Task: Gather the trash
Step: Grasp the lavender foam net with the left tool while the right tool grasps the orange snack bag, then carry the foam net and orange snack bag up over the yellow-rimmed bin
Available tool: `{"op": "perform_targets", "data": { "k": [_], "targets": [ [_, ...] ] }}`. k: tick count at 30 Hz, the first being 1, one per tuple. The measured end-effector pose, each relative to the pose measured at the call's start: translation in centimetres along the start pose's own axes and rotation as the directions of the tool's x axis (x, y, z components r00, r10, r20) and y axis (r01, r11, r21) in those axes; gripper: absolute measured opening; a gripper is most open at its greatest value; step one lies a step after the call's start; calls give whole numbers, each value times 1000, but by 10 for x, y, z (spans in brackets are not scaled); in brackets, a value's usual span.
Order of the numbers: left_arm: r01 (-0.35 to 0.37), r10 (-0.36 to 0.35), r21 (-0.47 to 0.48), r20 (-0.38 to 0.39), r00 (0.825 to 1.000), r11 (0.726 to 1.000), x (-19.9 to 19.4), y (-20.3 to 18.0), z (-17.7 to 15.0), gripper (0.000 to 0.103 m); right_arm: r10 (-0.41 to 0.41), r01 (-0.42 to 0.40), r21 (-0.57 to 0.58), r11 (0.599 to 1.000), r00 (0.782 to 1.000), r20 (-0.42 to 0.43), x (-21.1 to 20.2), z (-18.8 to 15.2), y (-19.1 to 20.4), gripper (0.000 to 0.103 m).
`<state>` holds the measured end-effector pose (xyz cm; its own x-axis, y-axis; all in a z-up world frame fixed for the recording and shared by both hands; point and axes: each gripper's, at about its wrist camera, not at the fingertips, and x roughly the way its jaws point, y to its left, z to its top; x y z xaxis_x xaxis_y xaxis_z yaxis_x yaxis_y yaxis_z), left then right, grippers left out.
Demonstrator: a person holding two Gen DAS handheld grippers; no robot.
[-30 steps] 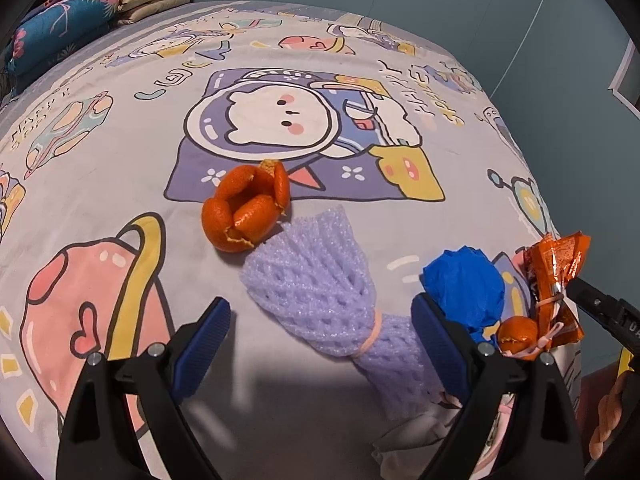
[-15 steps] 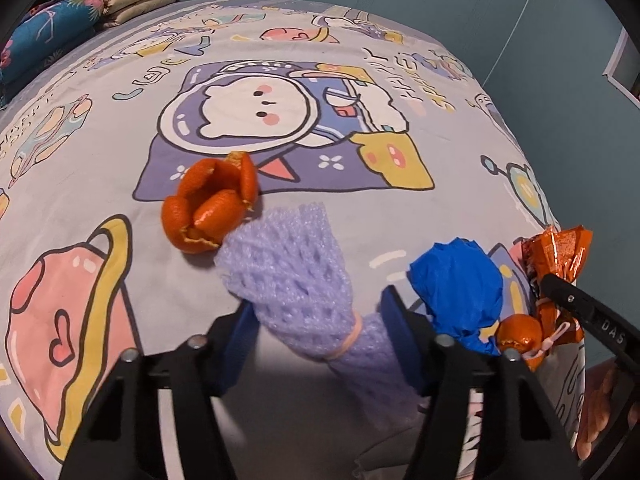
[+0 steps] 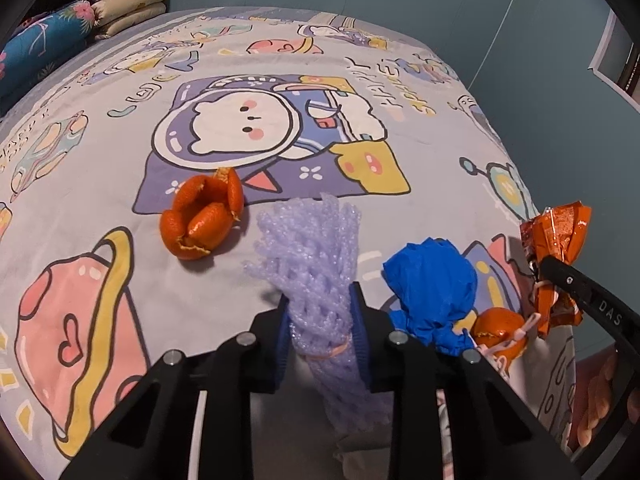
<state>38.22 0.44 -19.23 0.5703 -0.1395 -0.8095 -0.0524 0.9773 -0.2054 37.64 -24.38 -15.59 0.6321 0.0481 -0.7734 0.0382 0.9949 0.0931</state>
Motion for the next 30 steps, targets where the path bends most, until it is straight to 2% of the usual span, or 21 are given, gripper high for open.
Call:
{"op": "perform_targets", "data": {
  "k": [13,21,30],
  "targets": [
    [16,-16,-2,33,999,1000,-35,7,-5,22,25,-26,8,1000,998,56,-37,-6,-2,22],
    [15,-16,12,70,997,1000,-62,11,-4,22,45,-45,2,999,997,61,-62,-17,2,22],
    [19,-23,47,89,996,999,-85,-3,-6,22,38,-37,-26,999,997,65,-95,-27,-5,22]
  ]
}}
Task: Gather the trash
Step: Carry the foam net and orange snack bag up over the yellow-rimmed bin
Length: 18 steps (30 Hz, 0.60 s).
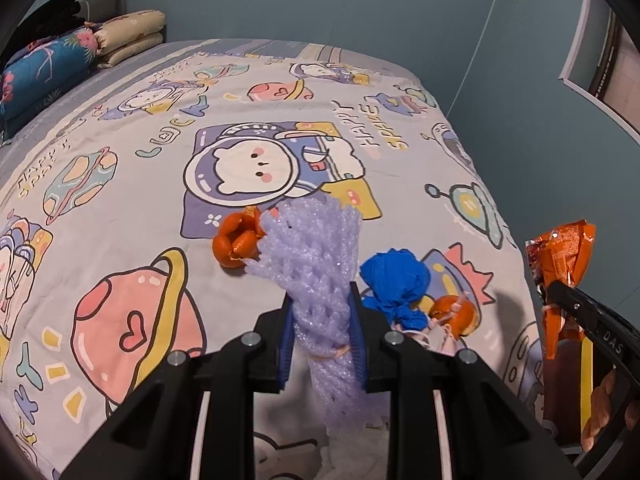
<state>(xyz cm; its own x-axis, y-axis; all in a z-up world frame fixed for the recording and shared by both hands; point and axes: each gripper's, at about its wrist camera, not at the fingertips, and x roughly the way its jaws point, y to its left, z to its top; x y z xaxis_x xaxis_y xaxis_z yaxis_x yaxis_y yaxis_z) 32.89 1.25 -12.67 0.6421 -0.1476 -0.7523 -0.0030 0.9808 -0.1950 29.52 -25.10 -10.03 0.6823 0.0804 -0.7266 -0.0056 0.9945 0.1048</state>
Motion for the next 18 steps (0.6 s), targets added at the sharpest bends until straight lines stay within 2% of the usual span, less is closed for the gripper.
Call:
{"op": "perform_targets", "data": {
  "k": [8,18],
  "targets": [
    [35,-35,30,1,999,999,-12,-23,-1,22,-23,23,-3,1000,999,22,-37,-7,-19,22],
    [83,-83,95,3,997,992,-27,-70,0,22,-58,57,22,998,997,51,-69,-13,-48,22]
  ]
}}
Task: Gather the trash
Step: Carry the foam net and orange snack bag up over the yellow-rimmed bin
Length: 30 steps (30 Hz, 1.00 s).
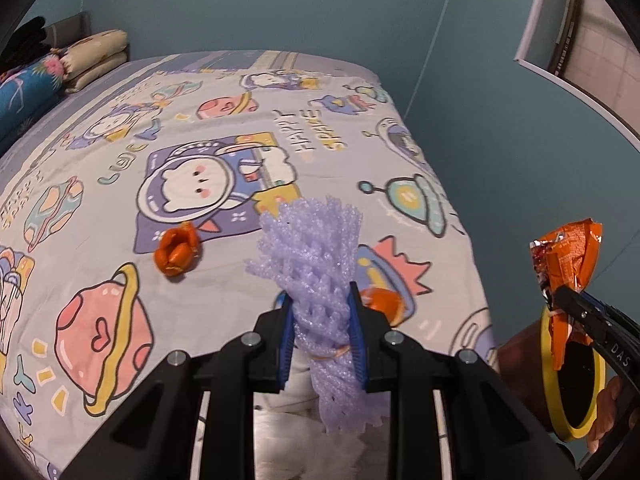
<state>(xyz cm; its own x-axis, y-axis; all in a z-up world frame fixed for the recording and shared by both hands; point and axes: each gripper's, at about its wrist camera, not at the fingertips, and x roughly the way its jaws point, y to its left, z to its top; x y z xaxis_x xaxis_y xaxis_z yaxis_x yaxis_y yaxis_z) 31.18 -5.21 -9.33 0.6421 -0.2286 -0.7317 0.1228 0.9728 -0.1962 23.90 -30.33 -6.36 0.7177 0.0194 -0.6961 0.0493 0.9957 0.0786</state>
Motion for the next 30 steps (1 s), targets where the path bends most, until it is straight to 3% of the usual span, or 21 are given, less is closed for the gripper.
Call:
{"op": "perform_targets", "data": {
  "k": [14,30],
  "targets": [
    [83,-81,112,-28,996,990,4,-81,2,22,-64,61,68,996,997,32,-32,-7,-57,22],
    [194,-180,224,-84,980,955,20,-172,-5,22,-140,133,148,980,990,31,-50,-19,-121,22]
  ]
}}
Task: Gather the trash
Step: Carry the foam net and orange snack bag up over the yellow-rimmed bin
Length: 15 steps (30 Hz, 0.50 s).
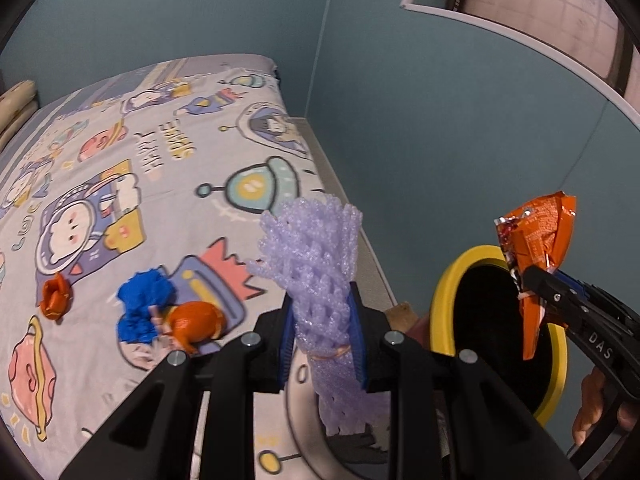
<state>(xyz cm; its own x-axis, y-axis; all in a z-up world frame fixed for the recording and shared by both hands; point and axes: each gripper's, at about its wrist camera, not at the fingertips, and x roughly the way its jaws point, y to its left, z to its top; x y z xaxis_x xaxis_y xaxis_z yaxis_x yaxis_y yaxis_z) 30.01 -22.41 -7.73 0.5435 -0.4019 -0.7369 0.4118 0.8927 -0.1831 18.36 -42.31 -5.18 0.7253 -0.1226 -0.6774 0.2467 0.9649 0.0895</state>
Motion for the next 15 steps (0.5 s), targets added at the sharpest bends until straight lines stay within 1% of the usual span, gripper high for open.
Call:
{"op": "perform_targets", "data": {
  "k": [15],
  "targets": [
    [82,-78,80,-46,996,993,29,-65,-1,22,-70,71,52,996,997,-20,-3,-12,-53,22]
  ]
}}
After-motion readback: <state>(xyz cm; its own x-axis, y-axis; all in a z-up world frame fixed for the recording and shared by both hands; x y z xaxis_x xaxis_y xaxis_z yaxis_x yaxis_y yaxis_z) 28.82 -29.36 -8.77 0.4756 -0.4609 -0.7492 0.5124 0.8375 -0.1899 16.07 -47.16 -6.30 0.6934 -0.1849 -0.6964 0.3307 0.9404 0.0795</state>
